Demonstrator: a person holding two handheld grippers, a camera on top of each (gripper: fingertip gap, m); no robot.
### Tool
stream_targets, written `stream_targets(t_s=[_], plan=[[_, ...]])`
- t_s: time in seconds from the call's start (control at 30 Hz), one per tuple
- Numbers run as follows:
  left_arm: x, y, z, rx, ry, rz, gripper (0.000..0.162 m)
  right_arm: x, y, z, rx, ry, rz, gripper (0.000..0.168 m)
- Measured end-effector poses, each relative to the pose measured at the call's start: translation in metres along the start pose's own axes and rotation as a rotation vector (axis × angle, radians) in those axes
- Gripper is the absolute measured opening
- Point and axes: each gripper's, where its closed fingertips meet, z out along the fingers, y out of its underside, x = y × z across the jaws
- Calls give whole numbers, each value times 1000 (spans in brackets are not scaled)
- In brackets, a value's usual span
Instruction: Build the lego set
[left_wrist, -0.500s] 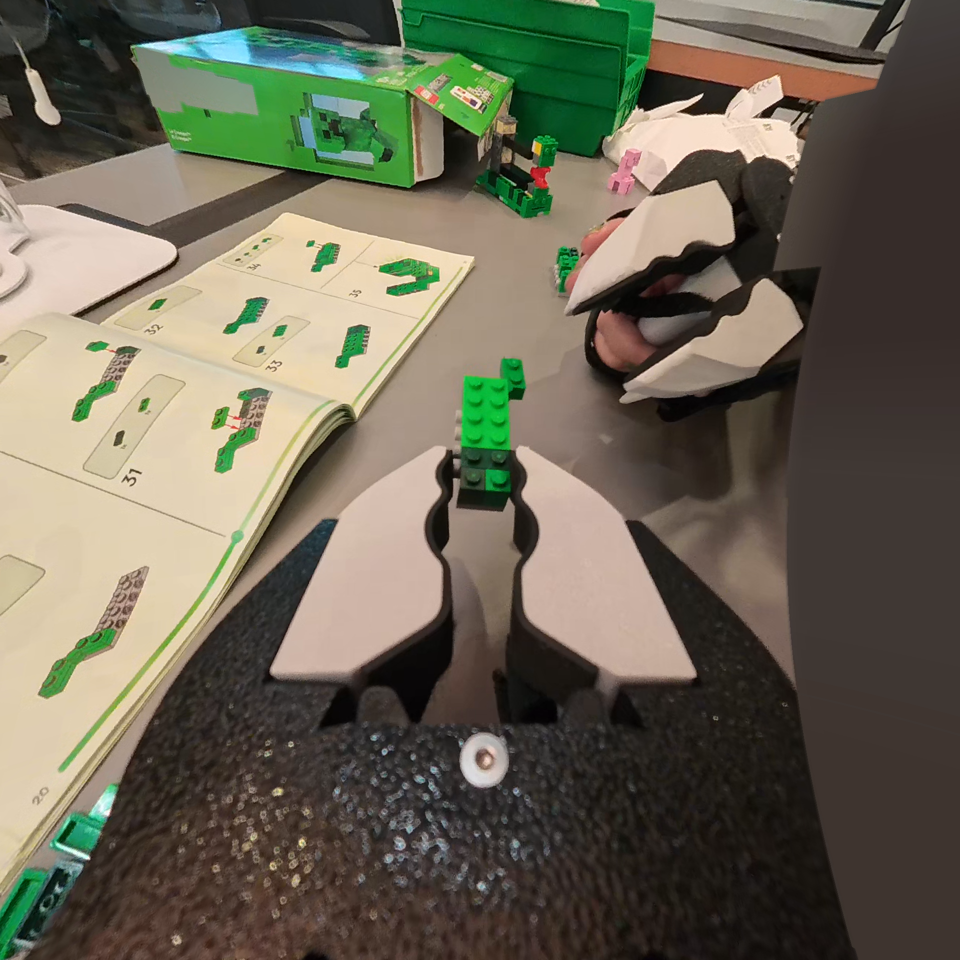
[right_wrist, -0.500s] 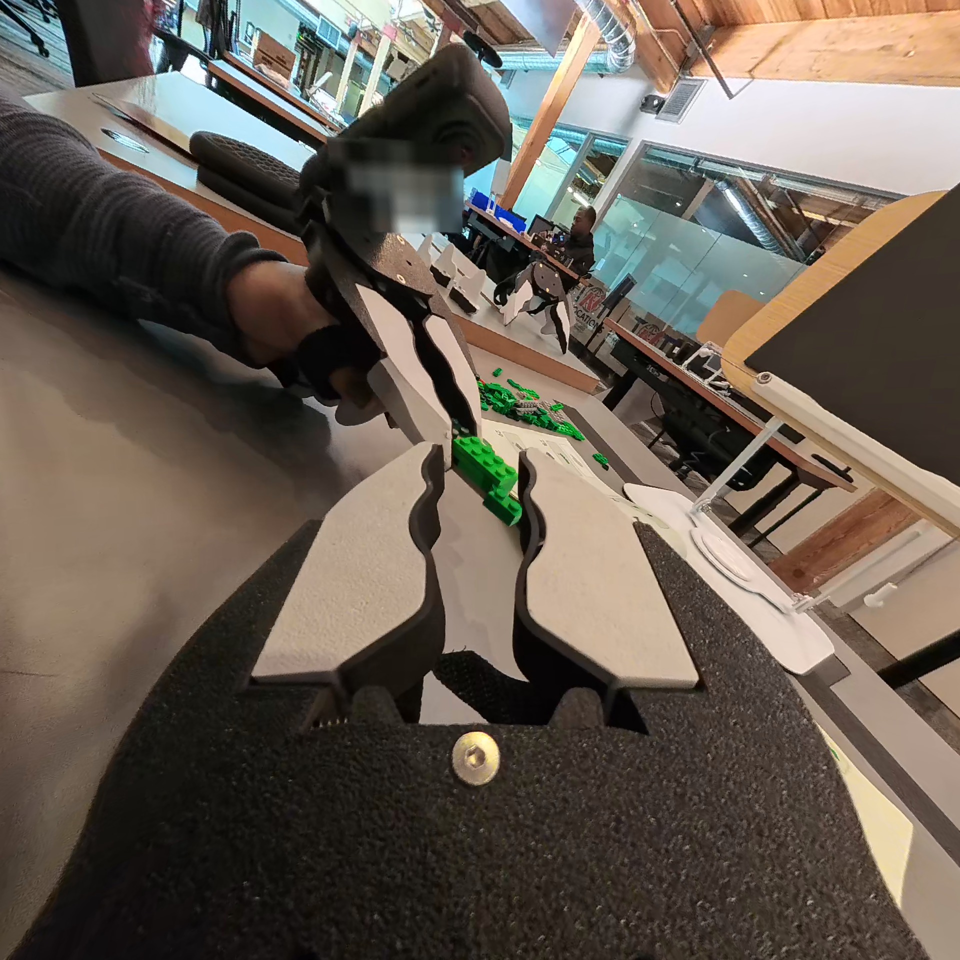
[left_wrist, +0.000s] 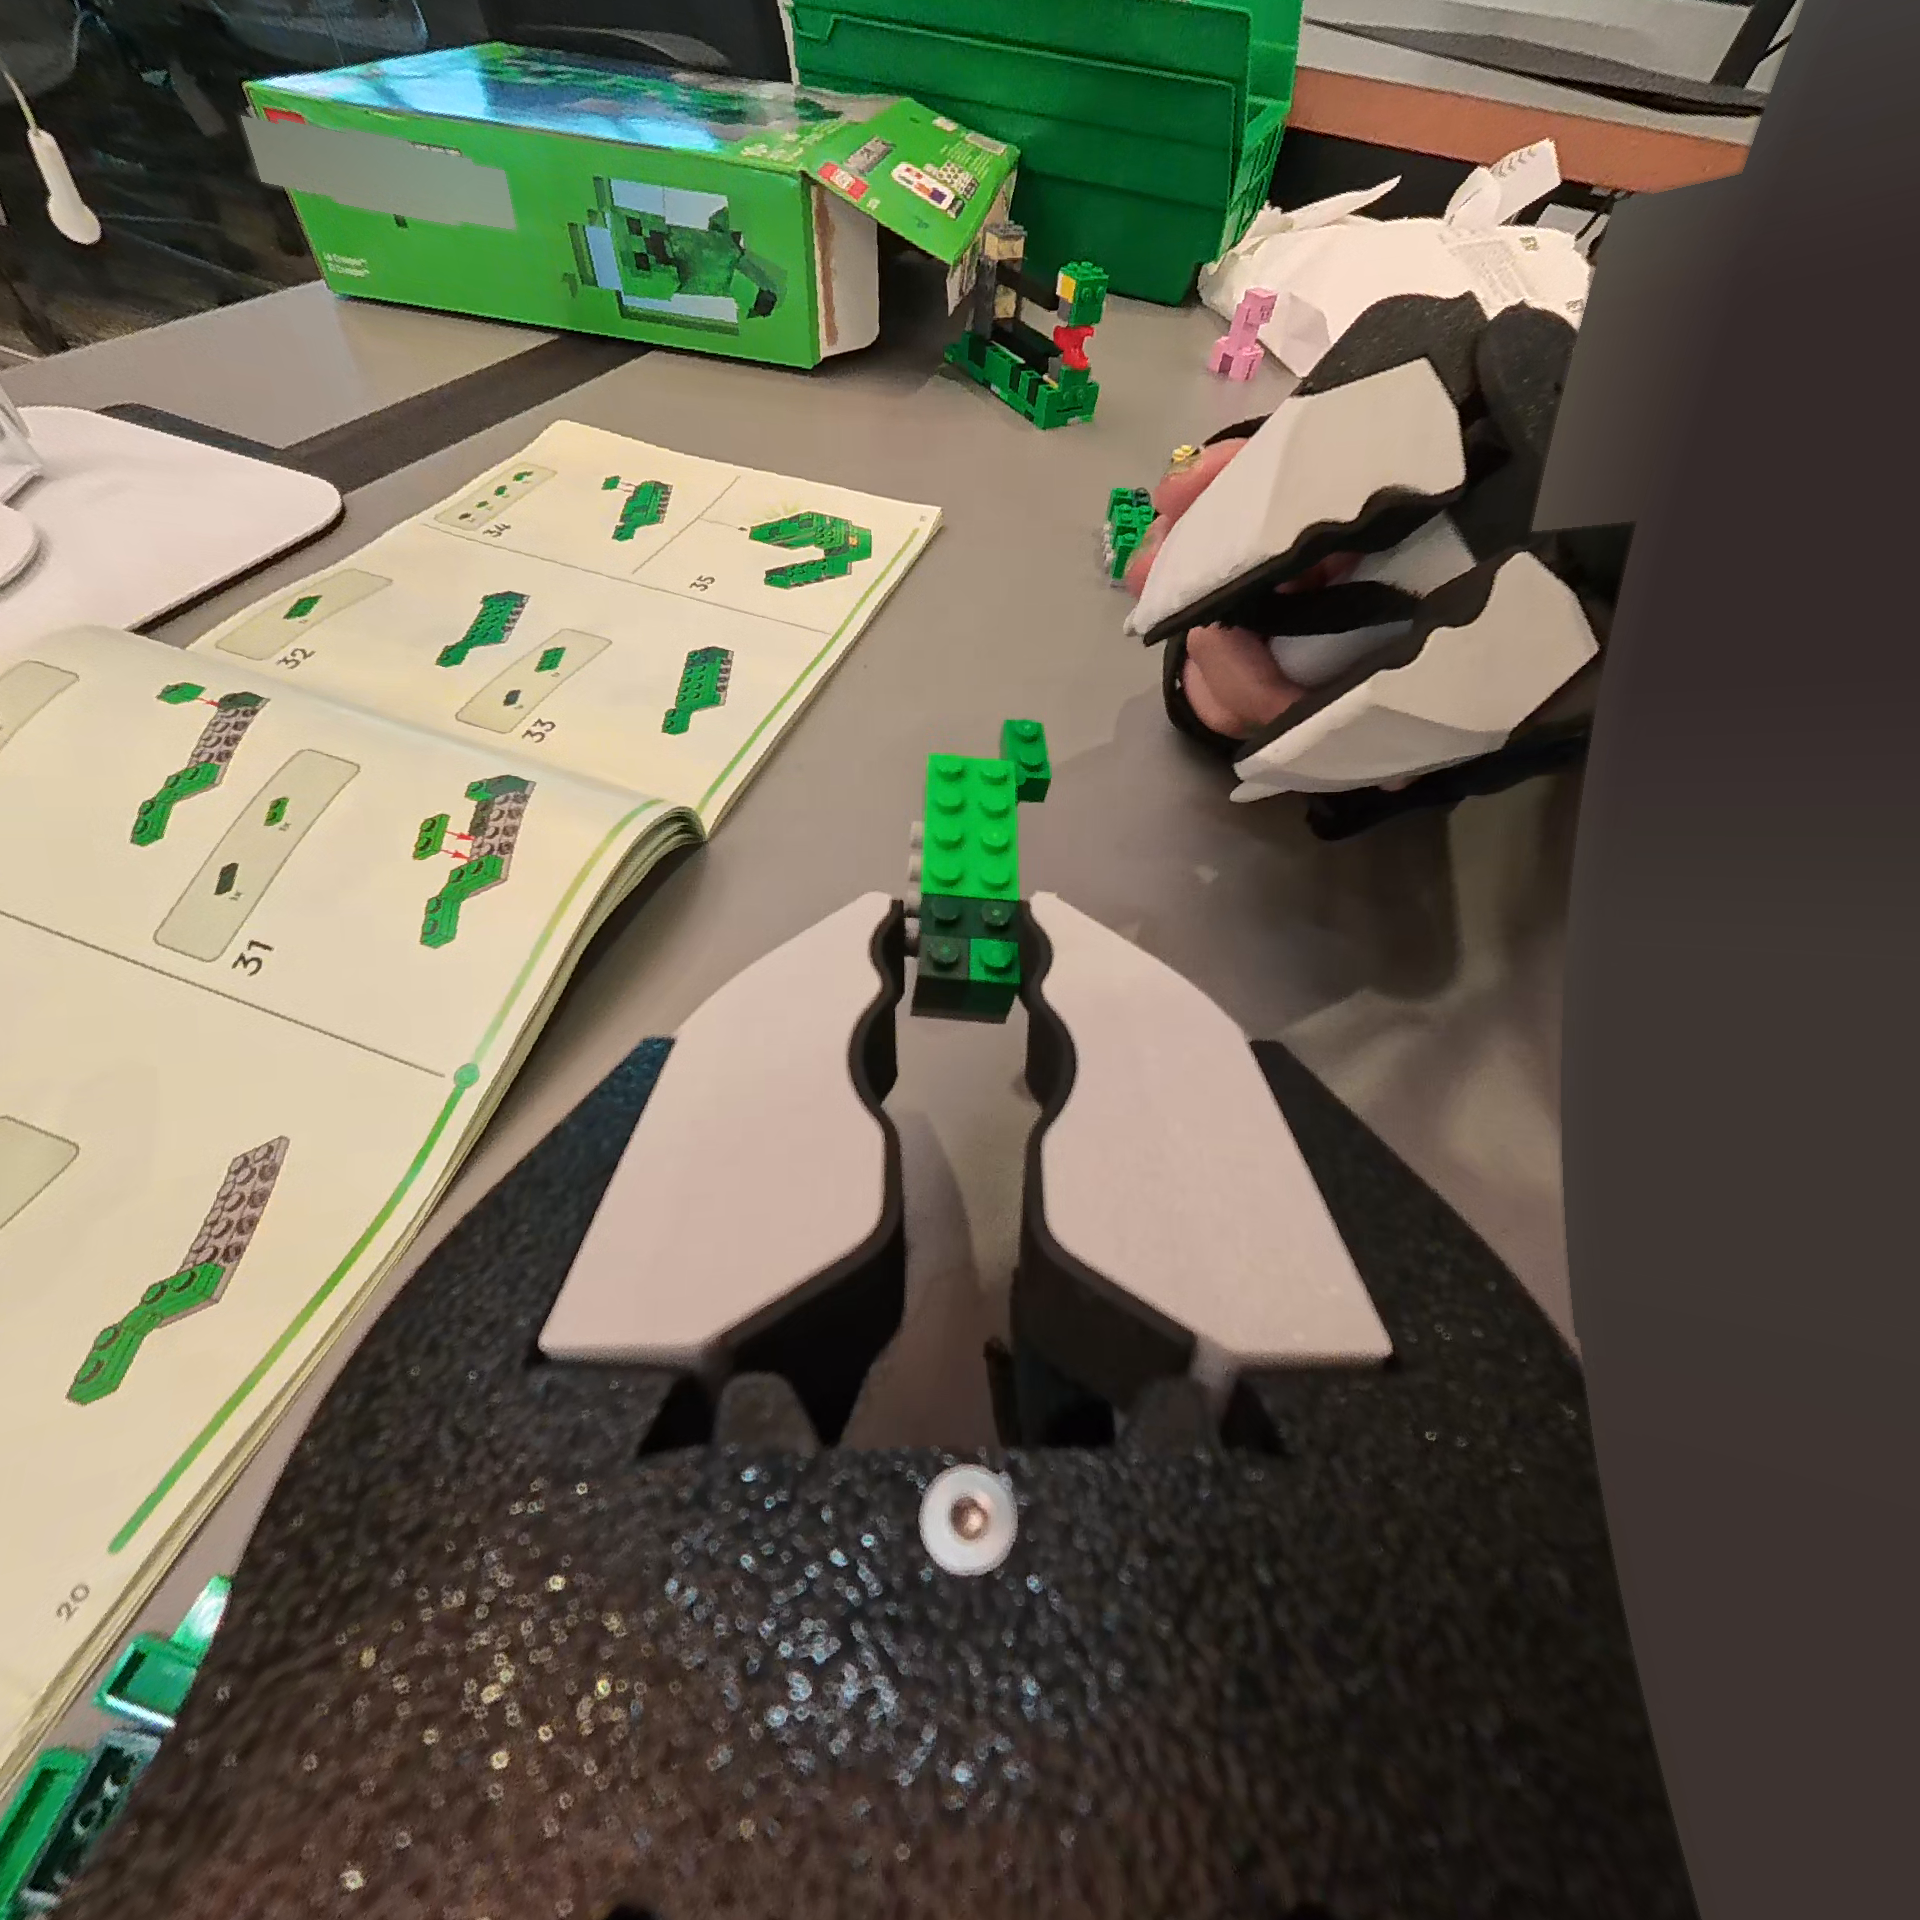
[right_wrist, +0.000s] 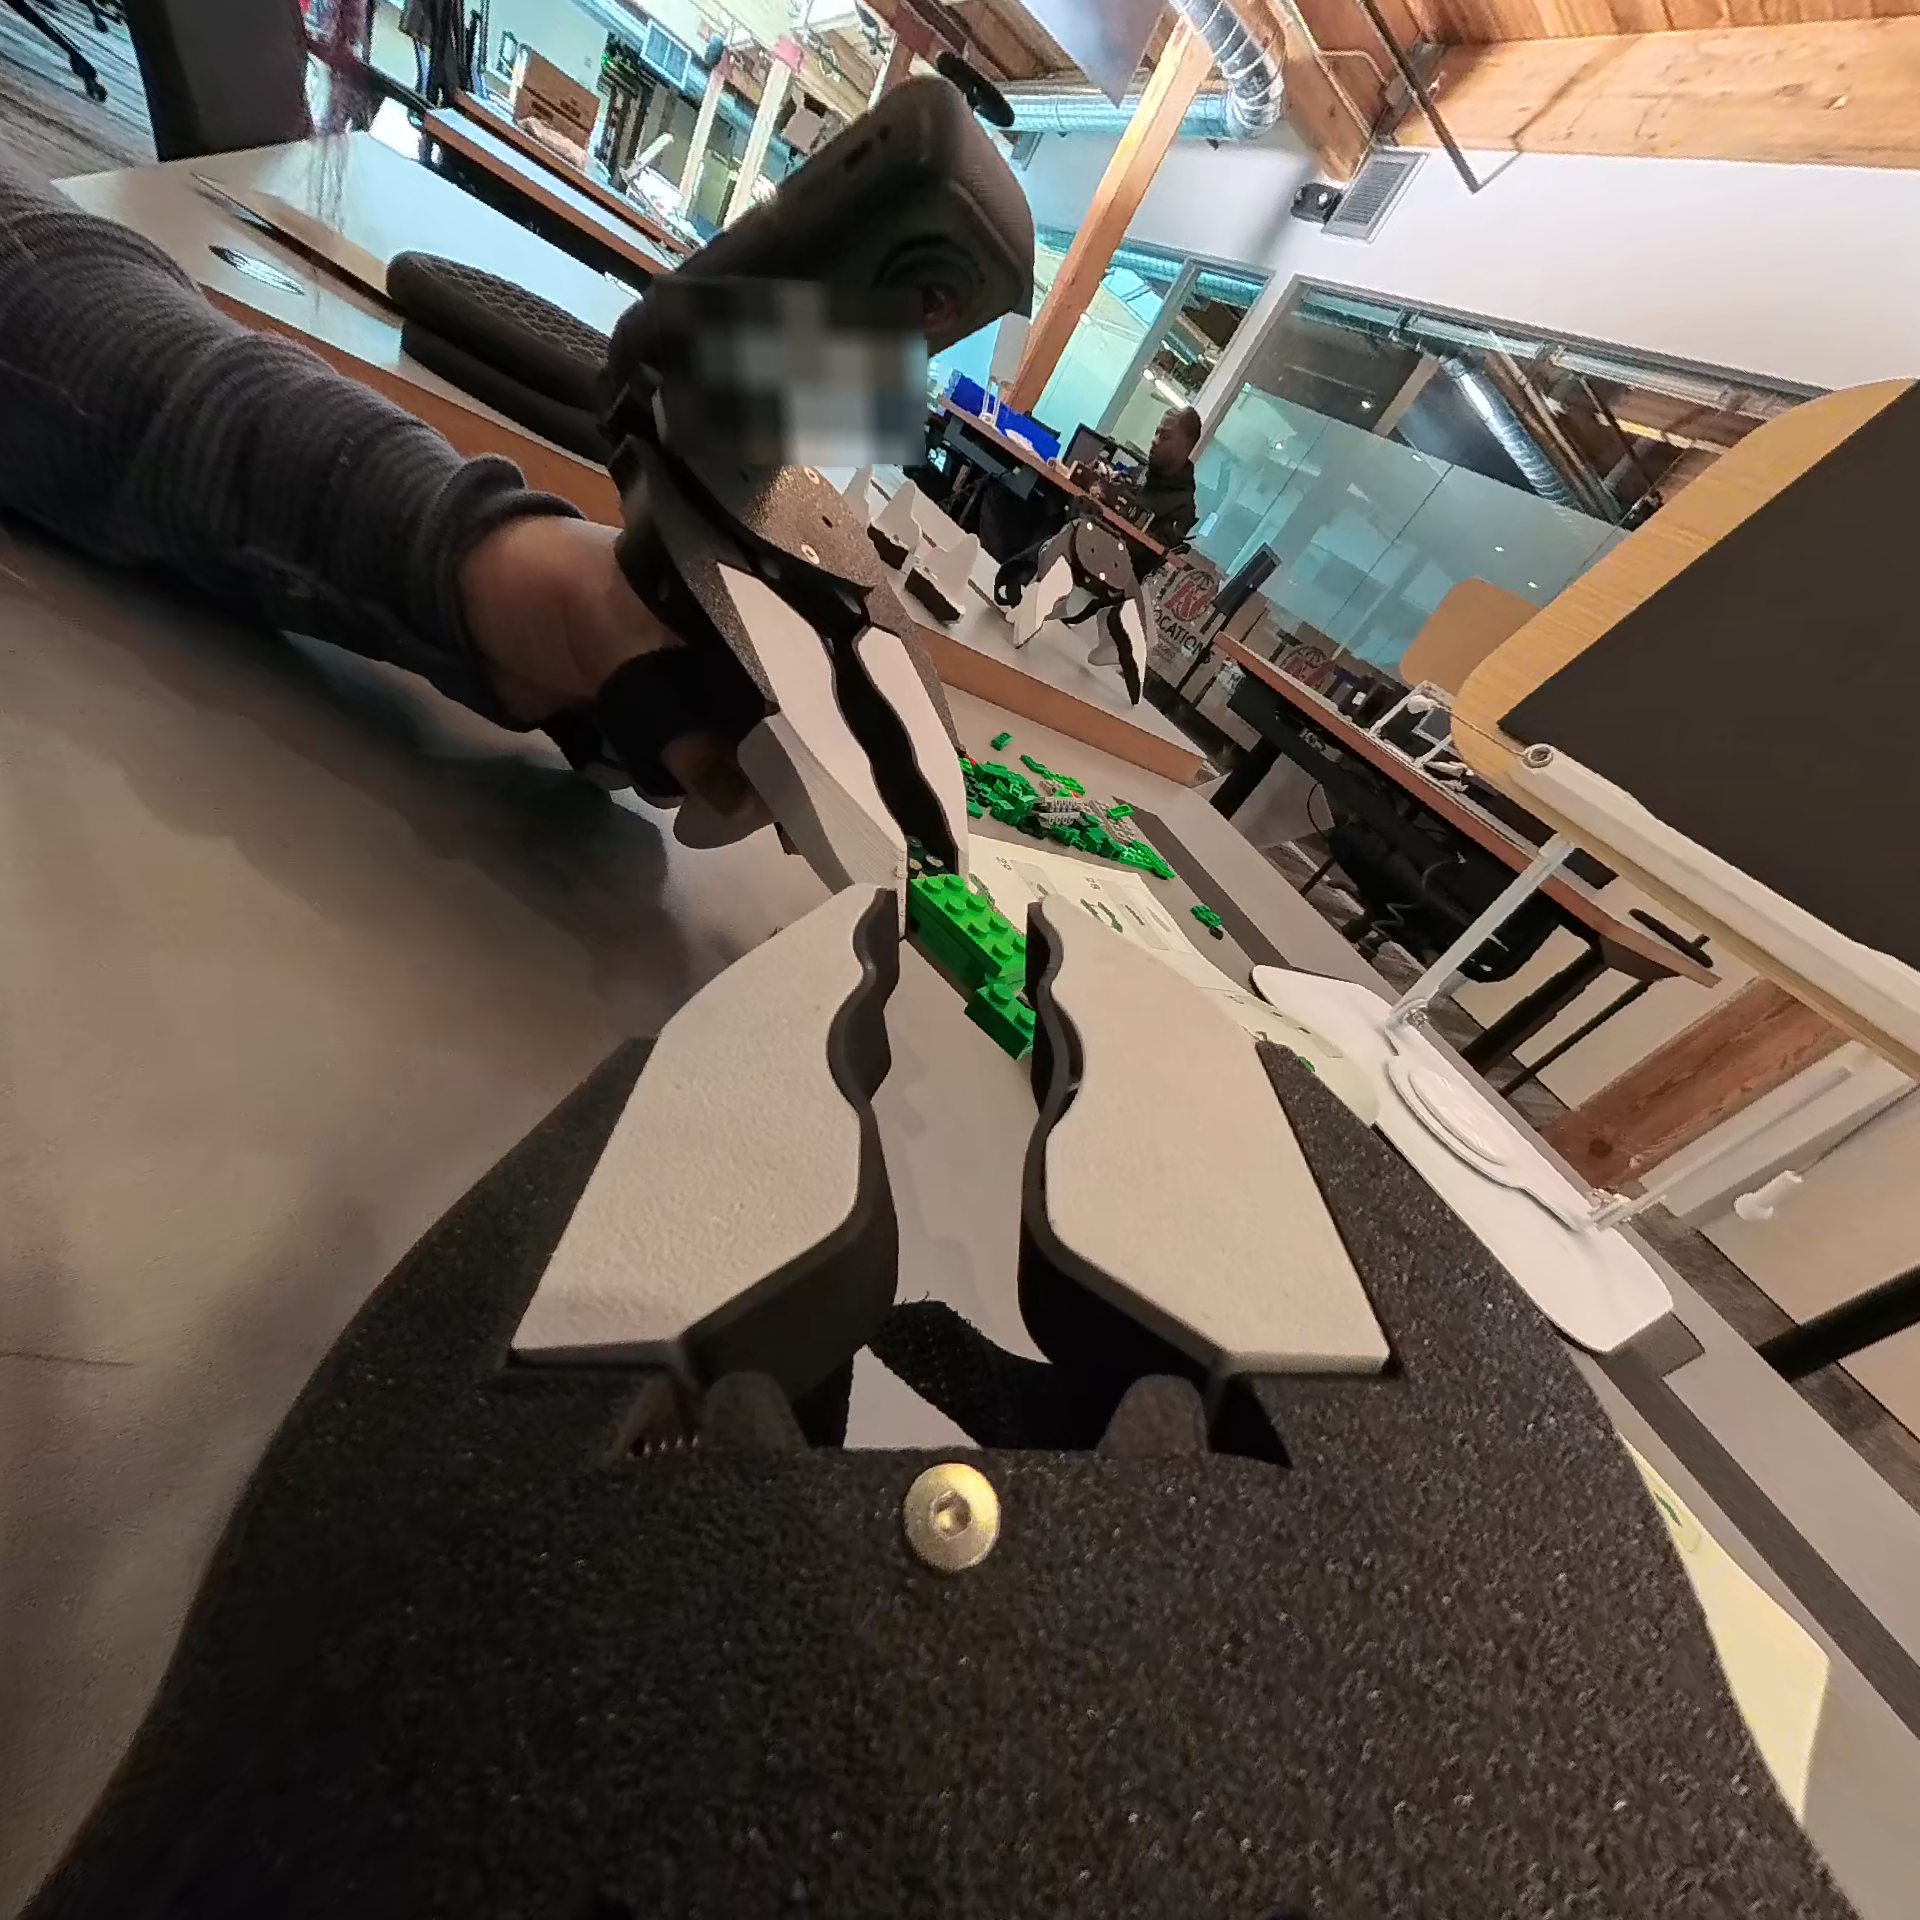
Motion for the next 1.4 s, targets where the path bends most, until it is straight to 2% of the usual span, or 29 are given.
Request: stream_targets(t_s=[1.23, 1.4], plan=[[2, 1, 1, -12, 14, 4, 19, -3, -1, 1, 6, -12, -32, 19], [4, 0, 0, -3, 22, 25, 19, 7, -19, -10, 114, 47, -10, 17]])
